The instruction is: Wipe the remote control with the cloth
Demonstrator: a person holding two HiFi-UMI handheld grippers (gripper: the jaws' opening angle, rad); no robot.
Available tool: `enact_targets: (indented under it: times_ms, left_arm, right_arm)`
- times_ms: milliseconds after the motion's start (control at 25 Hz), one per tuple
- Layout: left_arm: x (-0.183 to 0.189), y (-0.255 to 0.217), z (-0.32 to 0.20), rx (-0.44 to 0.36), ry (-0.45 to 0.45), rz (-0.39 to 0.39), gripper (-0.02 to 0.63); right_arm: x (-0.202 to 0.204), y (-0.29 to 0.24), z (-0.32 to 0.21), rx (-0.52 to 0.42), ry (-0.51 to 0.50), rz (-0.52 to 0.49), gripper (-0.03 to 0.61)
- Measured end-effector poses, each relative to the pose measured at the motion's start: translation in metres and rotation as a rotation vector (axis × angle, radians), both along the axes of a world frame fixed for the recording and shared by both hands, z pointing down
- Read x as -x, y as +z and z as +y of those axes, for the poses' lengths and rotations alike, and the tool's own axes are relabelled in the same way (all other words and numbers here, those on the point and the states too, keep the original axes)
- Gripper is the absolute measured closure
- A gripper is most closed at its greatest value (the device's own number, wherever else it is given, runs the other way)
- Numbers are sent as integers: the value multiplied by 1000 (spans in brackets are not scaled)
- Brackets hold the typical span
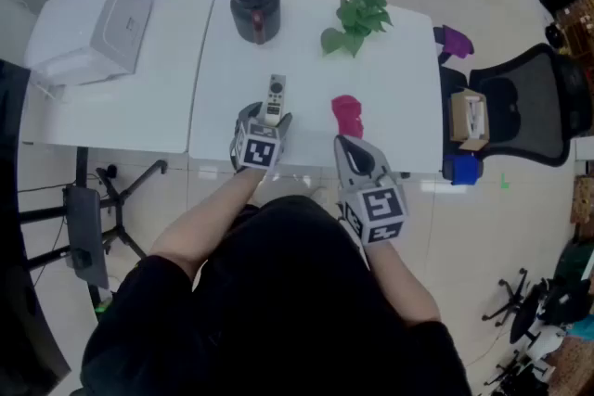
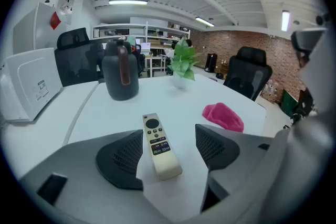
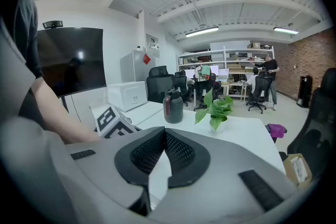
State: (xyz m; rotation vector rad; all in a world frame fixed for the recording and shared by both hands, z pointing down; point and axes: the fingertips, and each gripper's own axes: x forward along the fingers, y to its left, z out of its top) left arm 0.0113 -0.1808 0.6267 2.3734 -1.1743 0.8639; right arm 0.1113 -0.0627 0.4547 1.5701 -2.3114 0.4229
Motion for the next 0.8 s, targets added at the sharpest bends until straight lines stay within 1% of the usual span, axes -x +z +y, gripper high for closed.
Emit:
enact_targets:
  times_ms: [160,320,440,520,680,800]
  left_arm:
    - [-3,35,-9,75,-62,-77,298]
    - [-7,51,-17,115,-118,-118,298]
    - [-3,61,-22,149,-171,-157,298]
    - [1,66,-23,181,-205,-168,301]
    - [5,75,-21,215,-215,-208,308]
    - [5,79,-19,227,-201,-204,331]
  right_arm:
    - [-6,-2,4,41,24,-4,569]
    - [-16,5,9,38,16,-5,569]
    - [-22,8,13,50,21,-8,569]
    - [-25,8,15,53,25,-10,569]
    - [-31,10,17,44,21,-9,569]
    - [-32,9,20,63,33,-10,569]
